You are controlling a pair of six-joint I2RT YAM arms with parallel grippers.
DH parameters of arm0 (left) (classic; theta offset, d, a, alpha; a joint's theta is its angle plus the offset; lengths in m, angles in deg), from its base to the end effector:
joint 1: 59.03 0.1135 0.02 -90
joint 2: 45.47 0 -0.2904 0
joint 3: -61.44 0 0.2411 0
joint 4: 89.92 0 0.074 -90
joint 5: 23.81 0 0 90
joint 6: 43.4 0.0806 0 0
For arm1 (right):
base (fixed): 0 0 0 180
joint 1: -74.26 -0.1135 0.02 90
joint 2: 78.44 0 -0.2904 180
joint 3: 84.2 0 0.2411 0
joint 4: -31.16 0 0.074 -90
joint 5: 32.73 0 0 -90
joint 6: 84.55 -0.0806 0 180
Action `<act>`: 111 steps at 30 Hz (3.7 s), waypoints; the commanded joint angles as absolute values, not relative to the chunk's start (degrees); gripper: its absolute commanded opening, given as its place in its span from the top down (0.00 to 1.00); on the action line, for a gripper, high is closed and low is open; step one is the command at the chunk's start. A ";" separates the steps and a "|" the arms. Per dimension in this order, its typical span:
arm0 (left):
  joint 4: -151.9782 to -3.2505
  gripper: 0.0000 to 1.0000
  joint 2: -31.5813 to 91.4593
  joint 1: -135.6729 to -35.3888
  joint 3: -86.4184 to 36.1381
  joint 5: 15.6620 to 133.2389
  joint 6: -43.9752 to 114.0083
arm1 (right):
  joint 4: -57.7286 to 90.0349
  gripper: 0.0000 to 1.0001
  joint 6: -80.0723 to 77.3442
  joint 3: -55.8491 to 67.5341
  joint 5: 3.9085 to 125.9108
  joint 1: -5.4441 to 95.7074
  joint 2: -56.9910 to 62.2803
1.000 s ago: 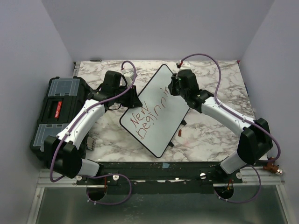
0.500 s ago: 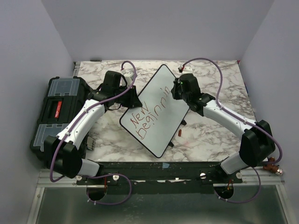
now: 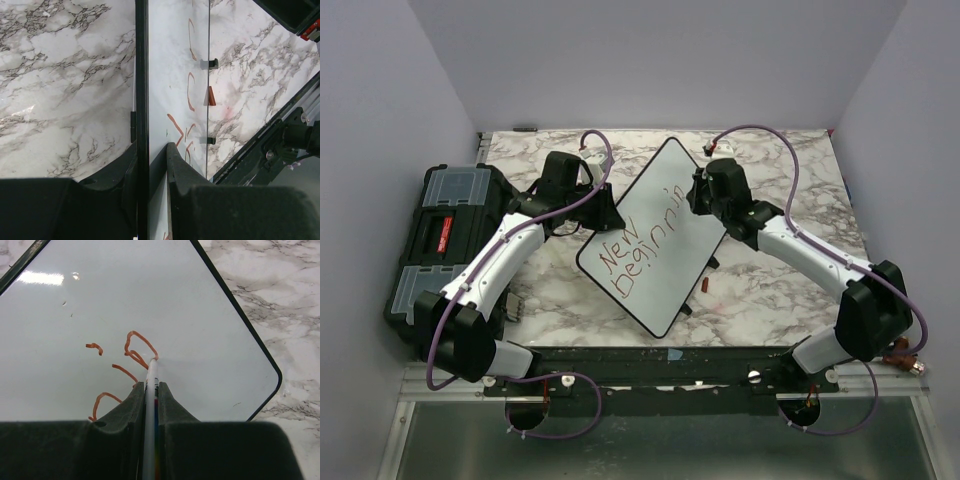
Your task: Write a sentence on the whiteboard
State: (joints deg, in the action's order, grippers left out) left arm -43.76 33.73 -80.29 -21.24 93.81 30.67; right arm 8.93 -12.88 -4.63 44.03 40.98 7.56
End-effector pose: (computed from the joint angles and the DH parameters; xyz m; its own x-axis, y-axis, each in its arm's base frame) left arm 0.2783 -0.1484 0.3148 -0.7829 0.0437 -0.6207 0.4410 0.7427 -0.5040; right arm 0.3220 0.1893 0.3031 -0.4958 0.0408 -0.8675 -0.2215 0.9599 0.1717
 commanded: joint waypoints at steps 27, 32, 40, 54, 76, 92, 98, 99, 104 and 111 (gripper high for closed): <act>-39.13 1.00 36.57 -82.41 -20.26 86.32 39.30 | 8.38 0.99 -13.13 4.33 48.51 46.75 12.49; -39.13 1.00 36.61 -82.41 -20.31 86.41 39.30 | 8.74 0.99 -13.53 5.33 50.08 46.75 13.70; -39.14 1.00 36.54 -82.41 -20.37 86.32 39.28 | 9.14 0.99 -13.92 6.24 53.66 46.75 14.94; -39.13 1.00 36.39 -82.41 -20.22 86.29 39.26 | 9.81 0.99 -14.06 2.32 56.91 46.79 12.88; -39.15 1.00 36.14 -82.67 -20.11 86.06 39.30 | 7.13 0.99 -14.79 1.31 50.39 46.75 12.28; -39.11 1.00 36.10 -82.76 -20.14 86.06 39.30 | 6.69 0.99 -15.08 6.29 51.34 46.76 15.55; -39.06 1.00 36.00 -82.76 -20.12 85.97 39.29 | 6.39 0.99 -15.07 7.63 51.64 46.75 16.52; -39.06 1.00 36.01 -82.76 -20.08 85.92 39.30 | 6.38 0.99 -14.97 7.73 51.64 46.75 16.65; -39.06 1.00 35.90 -82.76 -20.11 85.96 39.30 | 6.54 0.99 -15.11 6.65 51.53 46.75 16.37; -39.16 1.00 35.34 -82.81 -20.02 86.14 39.30 | 6.81 0.99 -15.34 3.90 51.29 46.75 15.65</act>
State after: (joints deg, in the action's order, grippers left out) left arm -43.72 34.30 -80.59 -21.87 93.48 30.76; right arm 7.54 -14.63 5.93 50.90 46.75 15.04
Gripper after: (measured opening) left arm 0.210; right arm 0.136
